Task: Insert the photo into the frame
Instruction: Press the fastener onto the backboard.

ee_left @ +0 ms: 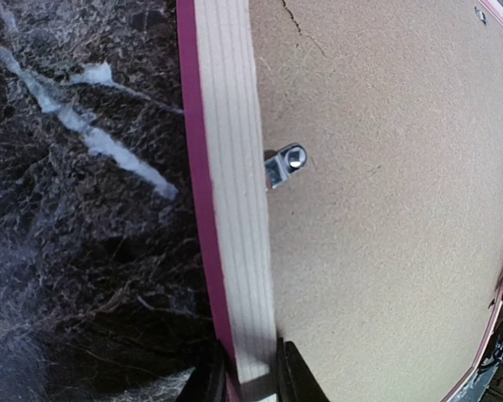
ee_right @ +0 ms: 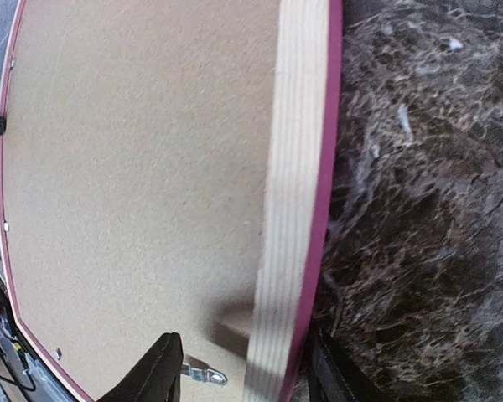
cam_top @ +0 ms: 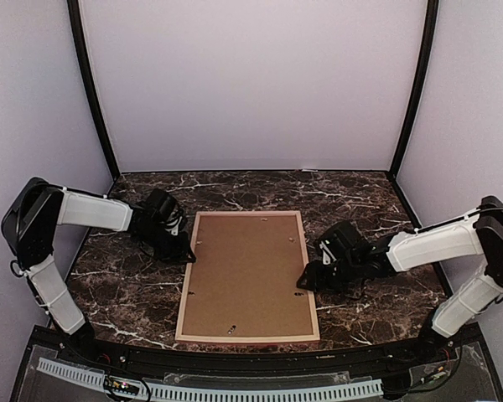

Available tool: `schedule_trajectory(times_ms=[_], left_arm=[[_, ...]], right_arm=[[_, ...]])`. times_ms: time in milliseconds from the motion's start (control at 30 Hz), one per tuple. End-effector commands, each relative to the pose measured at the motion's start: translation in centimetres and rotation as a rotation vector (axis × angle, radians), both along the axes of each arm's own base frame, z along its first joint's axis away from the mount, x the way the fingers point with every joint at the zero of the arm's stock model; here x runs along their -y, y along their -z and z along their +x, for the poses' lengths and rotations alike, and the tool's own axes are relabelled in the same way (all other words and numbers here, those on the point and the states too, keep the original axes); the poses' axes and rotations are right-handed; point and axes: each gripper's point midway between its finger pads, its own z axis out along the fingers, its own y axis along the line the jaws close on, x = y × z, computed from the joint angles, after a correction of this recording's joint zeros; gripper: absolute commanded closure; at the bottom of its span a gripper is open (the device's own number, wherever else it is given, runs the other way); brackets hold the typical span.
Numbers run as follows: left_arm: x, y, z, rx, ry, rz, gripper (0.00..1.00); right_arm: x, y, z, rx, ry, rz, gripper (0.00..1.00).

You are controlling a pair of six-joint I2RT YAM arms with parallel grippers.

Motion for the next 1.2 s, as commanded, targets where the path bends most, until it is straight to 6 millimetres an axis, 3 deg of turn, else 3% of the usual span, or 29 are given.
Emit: schedule_trajectory(times_ms=[0, 633, 1167], left_arm=[[-0.9, 1.2, -2.1, -0.055, -0.004, 0.041, 0.9], [-0.6, 1.1, -2.1, -0.052, 0.01, 0.036, 0.92], [-0.6, 1.0, -2.1, -0.054, 0.014, 0.039, 0.92]], right_arm=[[0.1, 1.0, -1.4, -0.029, -0.003, -0.072, 0.47], [-0.6, 2.0, -1.9, -0.017, -0.074, -0.27, 0.5], [0.0, 2.4, -4.5, -0.066, -0.307, -0.34, 0.5]])
